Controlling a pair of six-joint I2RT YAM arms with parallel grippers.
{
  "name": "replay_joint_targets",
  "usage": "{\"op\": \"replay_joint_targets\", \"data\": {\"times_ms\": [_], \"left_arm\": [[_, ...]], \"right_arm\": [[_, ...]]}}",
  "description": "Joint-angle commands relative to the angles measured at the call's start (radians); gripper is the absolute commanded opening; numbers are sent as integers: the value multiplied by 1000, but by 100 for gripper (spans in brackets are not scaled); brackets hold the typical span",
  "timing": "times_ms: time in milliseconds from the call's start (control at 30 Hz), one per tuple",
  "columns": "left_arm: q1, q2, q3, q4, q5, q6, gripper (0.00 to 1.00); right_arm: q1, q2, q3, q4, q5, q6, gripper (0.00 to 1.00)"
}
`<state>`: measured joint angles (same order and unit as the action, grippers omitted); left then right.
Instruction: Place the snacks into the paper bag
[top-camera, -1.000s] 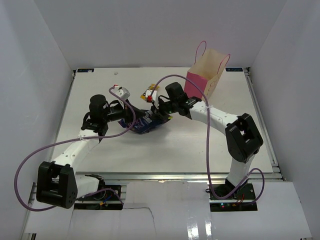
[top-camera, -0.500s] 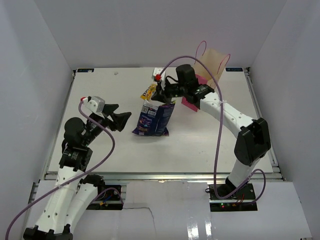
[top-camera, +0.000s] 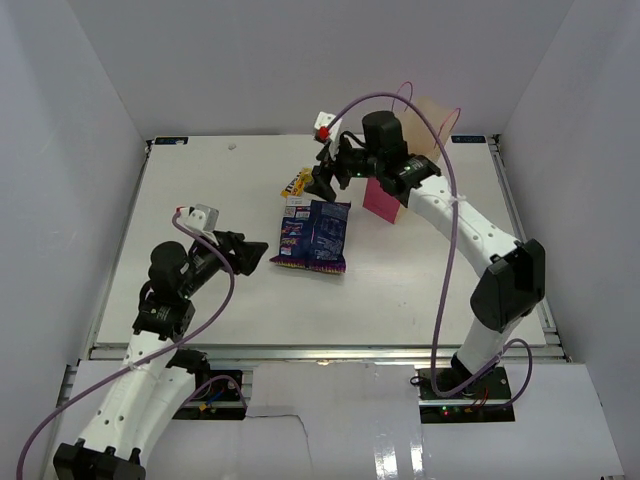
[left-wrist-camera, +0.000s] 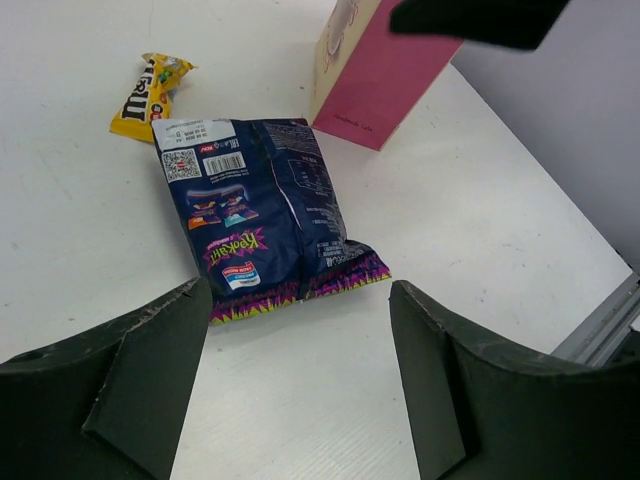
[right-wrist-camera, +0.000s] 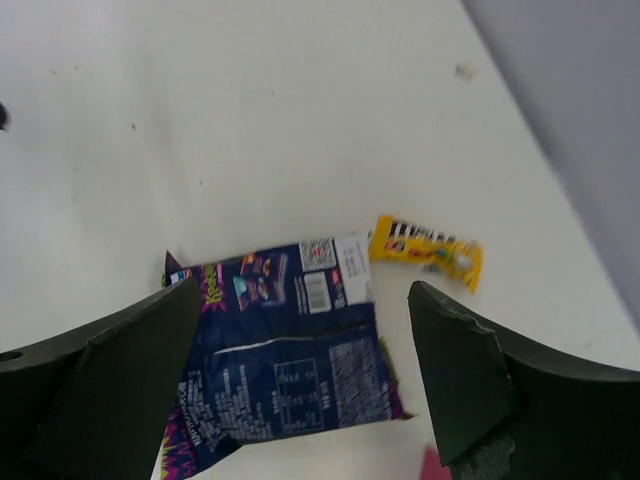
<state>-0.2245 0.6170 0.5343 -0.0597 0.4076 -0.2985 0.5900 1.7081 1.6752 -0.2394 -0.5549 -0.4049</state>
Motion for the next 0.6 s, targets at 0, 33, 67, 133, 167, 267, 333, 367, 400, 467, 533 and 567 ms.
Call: {"op": "replay_joint_targets", "data": {"times_ms": [0, 33, 67, 133, 167, 267, 333, 367, 400, 467, 533, 567], "left_arm": [[2, 3, -20, 9, 16, -36, 82], [2, 6, -26, 12, 16, -42, 83], [2, 13, -40, 15, 16, -56, 83], [2, 26, -51, 32, 26, -68, 84], [2, 33, -57, 37, 33, -73, 84], [1, 69, -60, 52, 42, -87, 84], [2, 98, -62, 89, 53, -102, 84], [2, 107, -59, 92, 59, -108, 87], [2, 119, -54, 90, 63, -119, 90], [2, 121, -54, 87, 74, -126, 94], [2, 96, -62, 77, 73, -139, 95], [1, 84, -65, 71, 69, -142, 95]], "right_arm": [[-1, 54, -49, -90, 183, 92, 90], [11, 56, -69, -80, 216, 118, 90], [22, 58, -110, -71, 293, 133, 90], [54, 73, -147, -4, 415, 190, 90], [60, 105, -147, 18, 515, 202, 90], [59, 220, -65, 25, 579, 270, 90], [60, 277, 32, 18, 566, 294, 90], [60, 327, 55, 31, 564, 311, 90], [62, 352, 99, 43, 556, 320, 90], [62, 454, 167, 29, 535, 340, 90], [60, 527, 286, 0, 536, 348, 90], [60, 586, 317, -9, 538, 348, 90]]}}
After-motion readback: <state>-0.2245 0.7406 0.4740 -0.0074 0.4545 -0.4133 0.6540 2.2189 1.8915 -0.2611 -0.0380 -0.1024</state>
